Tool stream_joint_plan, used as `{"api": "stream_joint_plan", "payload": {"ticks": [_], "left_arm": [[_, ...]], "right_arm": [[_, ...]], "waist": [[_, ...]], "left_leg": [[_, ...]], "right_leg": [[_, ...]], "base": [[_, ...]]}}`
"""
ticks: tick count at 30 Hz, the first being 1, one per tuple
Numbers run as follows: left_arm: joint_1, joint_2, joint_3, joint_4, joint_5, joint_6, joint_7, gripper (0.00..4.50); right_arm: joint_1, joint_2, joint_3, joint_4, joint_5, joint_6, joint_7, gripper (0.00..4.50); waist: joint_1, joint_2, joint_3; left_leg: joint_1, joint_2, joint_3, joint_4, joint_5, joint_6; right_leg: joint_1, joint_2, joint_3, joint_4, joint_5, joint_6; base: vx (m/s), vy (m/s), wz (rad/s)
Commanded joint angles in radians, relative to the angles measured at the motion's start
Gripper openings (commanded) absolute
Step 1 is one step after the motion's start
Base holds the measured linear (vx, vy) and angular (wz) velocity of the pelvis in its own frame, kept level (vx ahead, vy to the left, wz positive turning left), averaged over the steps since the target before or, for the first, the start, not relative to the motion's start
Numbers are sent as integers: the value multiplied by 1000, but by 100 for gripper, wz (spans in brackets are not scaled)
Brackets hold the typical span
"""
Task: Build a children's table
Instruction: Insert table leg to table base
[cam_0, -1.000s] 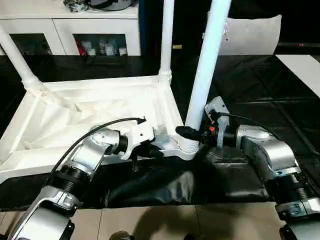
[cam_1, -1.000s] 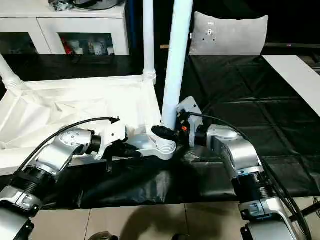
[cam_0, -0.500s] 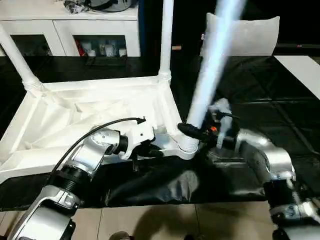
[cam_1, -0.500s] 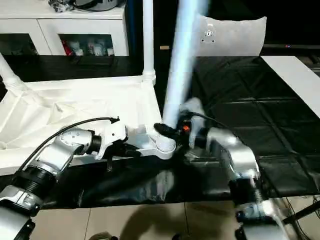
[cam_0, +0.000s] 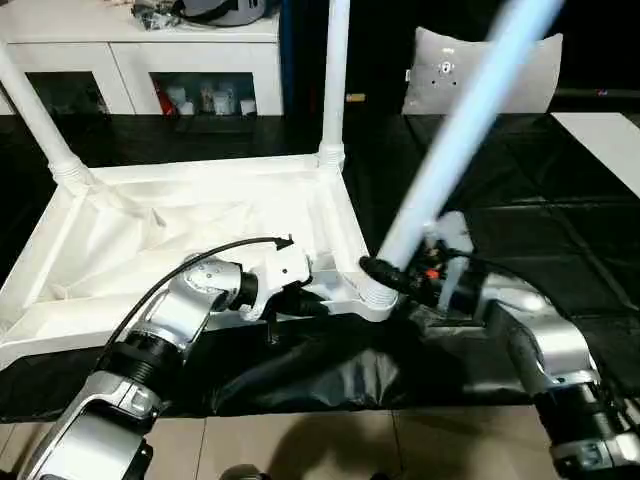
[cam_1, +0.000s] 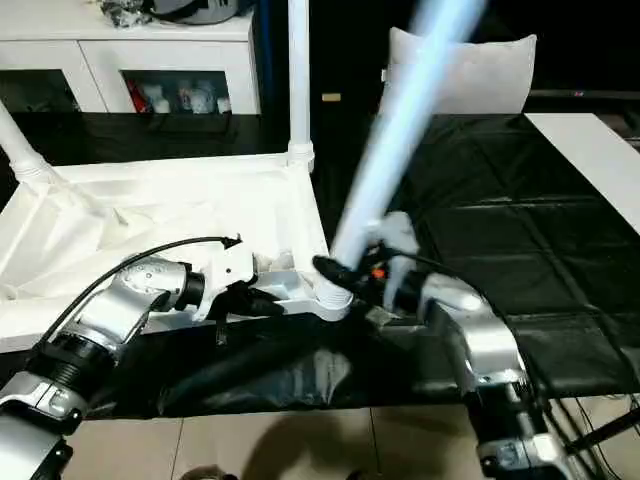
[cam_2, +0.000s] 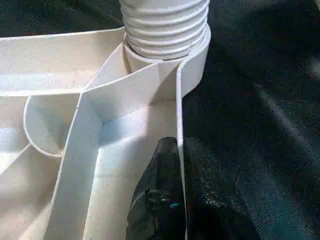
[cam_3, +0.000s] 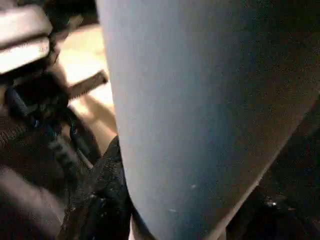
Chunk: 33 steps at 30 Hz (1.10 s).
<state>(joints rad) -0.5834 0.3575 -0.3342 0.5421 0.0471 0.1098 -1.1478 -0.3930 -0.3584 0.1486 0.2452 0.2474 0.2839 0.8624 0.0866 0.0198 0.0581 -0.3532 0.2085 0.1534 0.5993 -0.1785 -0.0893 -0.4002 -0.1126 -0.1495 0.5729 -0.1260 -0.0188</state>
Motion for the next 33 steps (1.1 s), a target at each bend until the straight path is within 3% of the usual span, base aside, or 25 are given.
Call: {"api": "stream_joint_plan", "payload": {"ticks": [1,5,7,9,12,13,19,22,23,25,26,27,29,30,31,32,33], "left_arm": [[-5,7,4,-20,-8,-21,2,0],[-4,16,-4,-29,-2,-25,-13,0],[-19,29,-16,-27,5,-38,-45,0],[-42,34,-19,-7,8,-51,-60,0],[-50,34,-18,1,7,-52,-62,0],[-55,34,-16,6,7,-52,-62,0],[-90,44,3,35,6,-37,-47,0],[-31,53,39,-72,-13,81,9,0],[-10,51,47,-114,-14,124,31,0],[34,41,61,-201,-19,207,72,0],[76,20,76,-294,-20,294,121,0],[94,0,83,-341,-18,339,153,0],[110,-34,86,-390,-15,386,190,0],[117,-55,82,-413,-8,406,211,0],[127,-79,65,-450,3,435,237,0],[133,-92,53,-471,8,451,250,0],[138,-113,30,-496,28,472,276,0]], "right_arm": [[39,-24,44,74,-65,44,12,190],[23,-37,70,91,-71,53,44,190],[9,-56,120,112,-83,68,110,190],[6,-53,140,125,-92,61,124,190],[5,-50,141,127,-89,64,124,189],[4,-47,141,126,-89,66,122,189],[7,-15,125,109,-69,94,88,189],[12,44,77,102,-66,134,-49,189],[12,61,64,100,-69,142,-88,189],[7,94,37,103,-72,167,-169,189],[-7,132,4,122,-76,185,-258,189],[-23,155,-17,146,-78,186,-308,189],[-52,181,-44,186,-79,183,-368,189],[-71,191,-52,212,-84,175,-394,189],[-97,205,-60,248,-91,163,-429,189],[-111,212,-64,266,-95,158,-448,189],[-133,223,-67,293,-101,152,-473,189]], "waist": [[-7,1,-68],[-9,-1,-68],[-11,-2,-55],[-13,-1,-52],[-15,-5,-54],[-15,1,-49],[-25,2,-45],[-38,8,-44],[-48,9,-42],[-64,14,-39],[-69,18,-38],[-86,22,-34],[-101,33,-32],[-101,35,-27],[-95,33,-23],[-105,-2,-21],[-121,-11,-11]], "left_leg": [[9,7,0,-70,-372,22],[9,10,-4,-74,-378,26],[5,10,-3,-80,-383,35],[5,9,-3,-81,-384,38],[5,9,-2,-81,-371,39],[5,9,-3,-83,-375,38],[14,7,-8,-83,-430,26],[15,10,-15,-85,-467,8],[23,8,-17,-83,-503,3],[26,14,-24,-85,-544,-6],[29,20,-28,-89,-566,-13],[17,28,-38,-98,-613,-17],[14,48,-48,-120,-698,-21],[-4,83,-56,-169,-819,-39],[2,77,-49,-169,-831,-41],[42,30,-28,-121,-778,-41],[107,-46,3,26,-521,-6]], "right_leg": [[46,-40,28,-106,-601,-35],[48,-40,31,-102,-568,-47],[44,-39,37,-102,-558,-57],[45,-39,39,-101,-557,-57],[48,-39,40,-100,-555,-62],[46,-38,39,-101,-558,-62],[43,-37,27,-116,-619,-40],[45,-38,20,-117,-629,-39],[42,-34,8,-131,-664,-19],[46,-36,0,-131,-665,-15],[50,-38,-5,-130,-657,-21],[65,-35,-20,-128,-648,-11],[79,-28,-21,-107,-593,-13],[101,-20,24,-11,-404,-58],[91,-22,37,-12,-406,-68],[44,-28,27,-87,-611,-47],[-25,-55,-76,-229,-983,72]], "base": [[0,0,0],[0,0,0],[0,0,0],[0,0,0],[0,0,0],[0,0,0],[0,0,0],[0,0,0],[0,0,0],[0,0,0],[0,0,0],[0,0,0],[-27,14,-3],[-55,6,1],[-55,6,1],[0,0,0],[0,0,0]]}}
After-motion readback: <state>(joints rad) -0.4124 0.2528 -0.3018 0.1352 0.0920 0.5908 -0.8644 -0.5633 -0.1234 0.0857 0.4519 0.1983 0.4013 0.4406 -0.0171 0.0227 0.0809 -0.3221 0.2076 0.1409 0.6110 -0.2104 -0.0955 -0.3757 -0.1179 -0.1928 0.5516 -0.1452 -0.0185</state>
